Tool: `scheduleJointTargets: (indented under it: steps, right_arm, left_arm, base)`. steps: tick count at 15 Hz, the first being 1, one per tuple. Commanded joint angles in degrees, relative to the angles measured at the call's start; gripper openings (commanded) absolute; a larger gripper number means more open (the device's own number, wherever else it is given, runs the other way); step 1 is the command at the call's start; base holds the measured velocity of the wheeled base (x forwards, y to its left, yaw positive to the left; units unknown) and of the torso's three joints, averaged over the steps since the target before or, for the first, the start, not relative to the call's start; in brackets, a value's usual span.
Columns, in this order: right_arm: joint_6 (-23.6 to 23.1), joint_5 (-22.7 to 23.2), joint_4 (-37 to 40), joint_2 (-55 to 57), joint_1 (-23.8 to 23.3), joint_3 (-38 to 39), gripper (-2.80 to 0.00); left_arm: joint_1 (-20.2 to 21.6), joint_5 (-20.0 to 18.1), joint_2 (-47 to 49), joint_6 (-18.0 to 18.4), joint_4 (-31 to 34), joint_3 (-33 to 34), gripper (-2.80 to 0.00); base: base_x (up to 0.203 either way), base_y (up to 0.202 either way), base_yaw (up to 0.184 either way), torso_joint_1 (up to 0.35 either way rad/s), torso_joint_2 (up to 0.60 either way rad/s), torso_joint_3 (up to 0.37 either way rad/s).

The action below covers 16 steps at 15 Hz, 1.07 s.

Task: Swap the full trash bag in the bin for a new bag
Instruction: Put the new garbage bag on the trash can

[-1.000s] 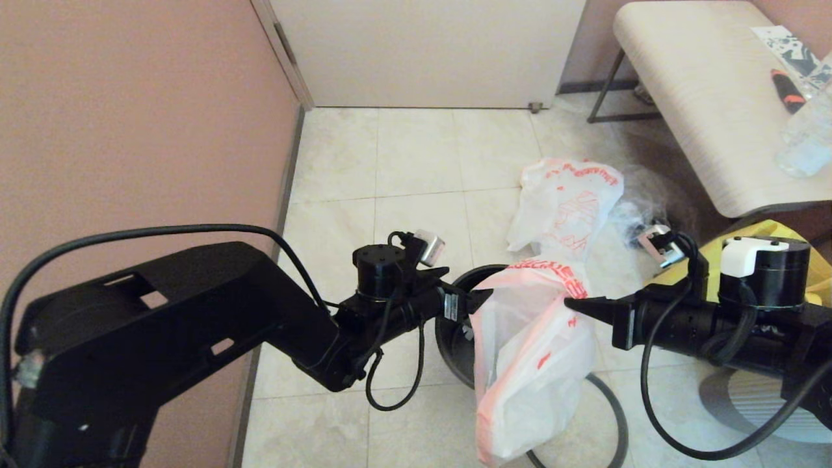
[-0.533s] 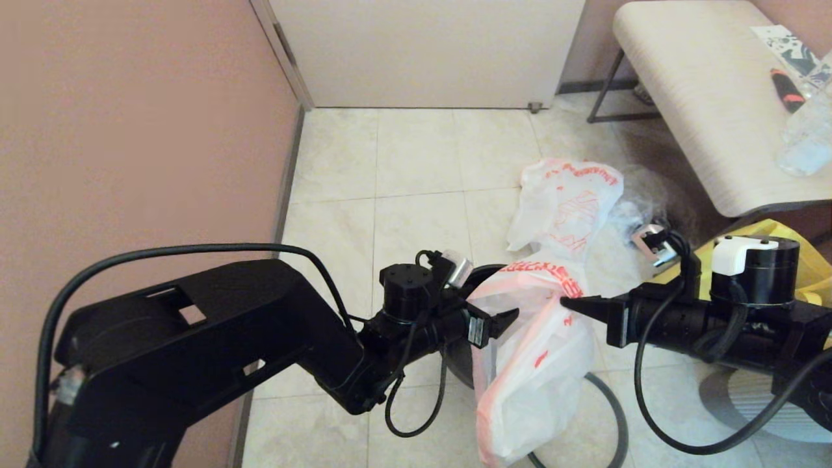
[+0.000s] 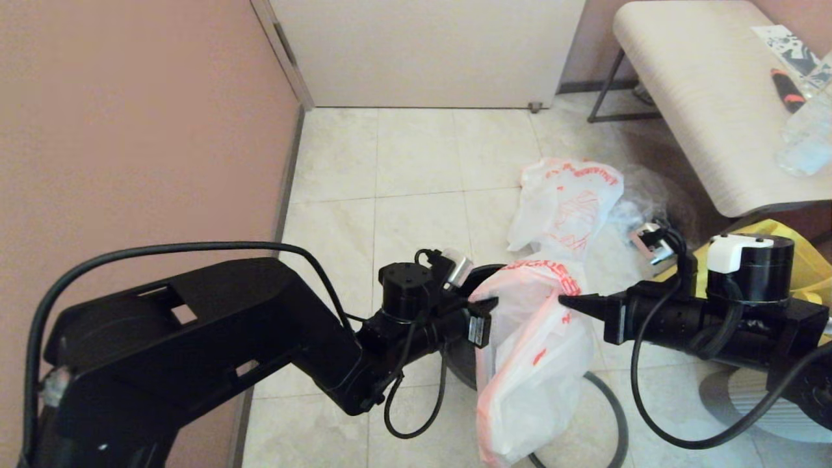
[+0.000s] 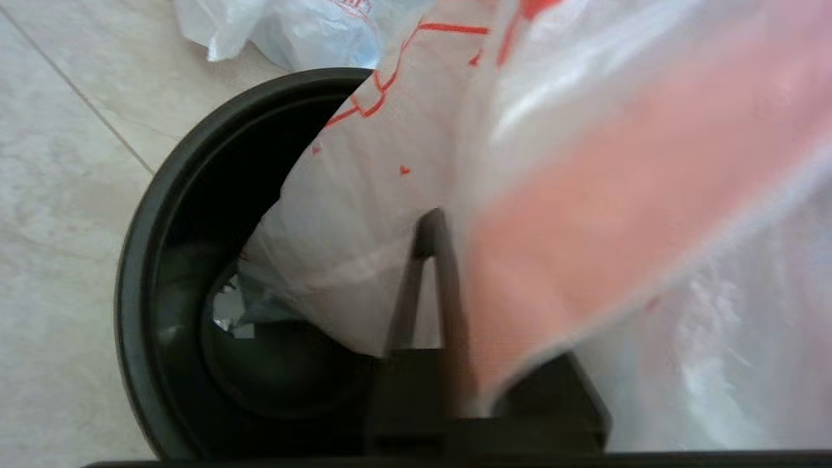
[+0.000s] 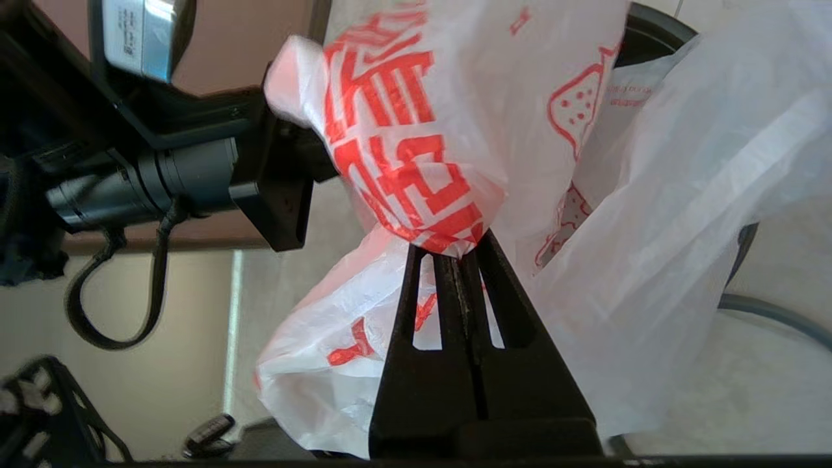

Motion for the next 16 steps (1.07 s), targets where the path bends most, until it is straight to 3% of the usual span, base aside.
scheduleJointTargets:
  steps: [1, 3, 4, 5, 10, 11, 13, 16]
  right_arm:
    - [2.58, 0.16, -0.39, 0.03, -0.02, -1.12, -2.8]
    - [10.48, 0.15, -0.52, -0.01, -0.27, -3.43, -2.8]
    - [15.09, 0.15, -0.63, -0.05, -0.27, -4.39, -2.8]
    - [16.39, 0.09, -0.71, 0.42, -0.04, -4.89, -2.8]
    - [16.24, -0.47, -0.53, 4.65, 2.64, -5.21, -2.8]
    - [16.18, -0.99, -0.5, 5.87, 3.2, -6.71, -2.8]
    - [16.07, -2.96, 0.21, 9.29, 3.95, -11.6, -2.8]
    - [14.1, -7.45, 5.56, 15.18, 4.15, -20.87, -2.8]
  left_arm:
    - [0.72, 0.08, -0.71, -0.9, 1.14, 0.5, -2.8]
    - [0.51, 0.36, -2.84, -6.04, 1.72, 1.57, -2.8]
    - [0.45, 0.38, -4.32, -7.13, 1.95, 2.97, -2.8]
    - [0.49, 0.35, -5.8, -7.48, 2.0, 5.39, -2.8]
    - [1.68, 0.1, -11.72, -7.95, 3.39, 17.05, -2.8]
    - [2.19, 0.06, -12.61, -9.9, 3.36, 18.14, -2.8]
    - [3.85, -0.49, -12.68, -13.43, 3.42, 18.39, -2.8]
    - [6.81, -3.51, -8.65, -14.0, 3.26, 16.02, -2.8]
  base:
    - [0.0, 0.0, 0.0, 0.0, 0.0, 0.0]
    - [0.0, 0.0, 0.0, 0.0, 0.0, 0.0]
    - [0.0, 0.0, 0.0, 0.0, 0.0, 0.0]
    - [0.0, 0.0, 0.0, 0.0, 0.0, 0.0]
    - [0.0, 0.0, 0.0, 0.0, 0.0, 0.0]
    - [0.0, 0.0, 0.0, 0.0, 0.0, 0.0]
    - [0.0, 0.0, 0.0, 0.0, 0.0, 0.0]
    - [0.0, 0.0, 0.0, 0.0, 0.0, 0.0]
